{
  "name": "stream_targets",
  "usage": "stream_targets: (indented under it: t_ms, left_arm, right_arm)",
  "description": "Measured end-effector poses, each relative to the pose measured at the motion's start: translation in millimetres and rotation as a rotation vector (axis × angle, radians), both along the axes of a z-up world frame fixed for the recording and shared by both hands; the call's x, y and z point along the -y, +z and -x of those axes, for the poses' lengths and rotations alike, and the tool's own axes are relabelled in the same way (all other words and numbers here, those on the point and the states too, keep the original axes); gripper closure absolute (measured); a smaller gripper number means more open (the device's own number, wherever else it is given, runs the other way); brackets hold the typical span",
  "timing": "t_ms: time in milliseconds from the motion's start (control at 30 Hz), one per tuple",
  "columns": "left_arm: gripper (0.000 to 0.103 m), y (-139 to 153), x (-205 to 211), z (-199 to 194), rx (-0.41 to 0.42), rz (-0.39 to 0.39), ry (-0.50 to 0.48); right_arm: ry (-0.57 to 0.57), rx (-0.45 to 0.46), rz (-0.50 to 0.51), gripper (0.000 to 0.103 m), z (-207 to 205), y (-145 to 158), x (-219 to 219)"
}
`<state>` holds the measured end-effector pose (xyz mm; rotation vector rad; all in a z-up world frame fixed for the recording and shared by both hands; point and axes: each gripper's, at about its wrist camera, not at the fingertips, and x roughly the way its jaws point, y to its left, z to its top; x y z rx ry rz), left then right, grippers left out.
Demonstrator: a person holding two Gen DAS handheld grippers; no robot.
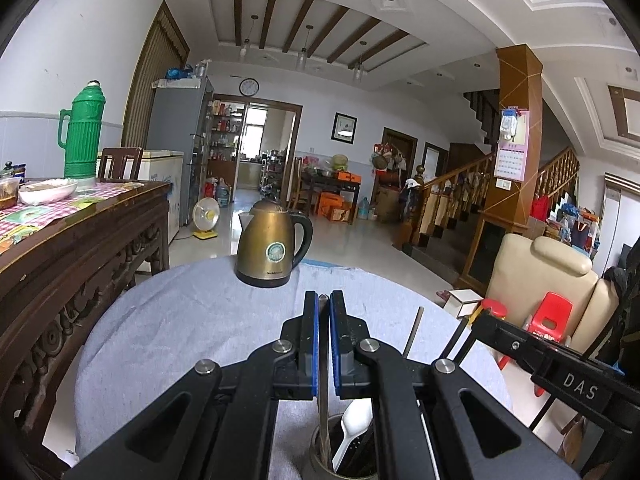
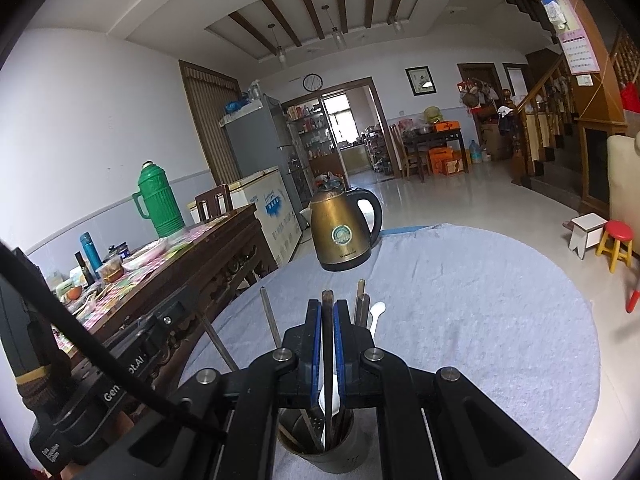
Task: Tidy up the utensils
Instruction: 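Lower both chopsticks into the holder cup and open both tools, then move both tools back down to the white spoon and last chopstick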
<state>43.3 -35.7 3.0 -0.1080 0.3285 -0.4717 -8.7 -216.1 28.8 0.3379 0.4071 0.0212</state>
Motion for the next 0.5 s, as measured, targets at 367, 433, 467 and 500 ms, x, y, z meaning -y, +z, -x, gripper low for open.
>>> stream_targets:
  t_ms: [367,433,467,500]
  left_arm:
    - [0.080,-3,-4,-3,-0.043,-0.009,-0.016]
    - [0.070,0,-7,-2,-0.027,-0.006,-0.007]
    - [0.070,0,-8,-1,-0.021,-0.007,-0.004]
    - [0.069,2,-9,-1,-0.014,-0.006,-0.003]
  right_arm:
    - [0.021,-0.021,-0.057,0.081,-3,0,9]
    - [0.005,-0.008,-0.068,0.077,-1,1,14]
    - [-0.003,-0.003,-0.070,0.077,0,1,15]
    - [-0.013,0.002,-0.072,0.077,1,2,18]
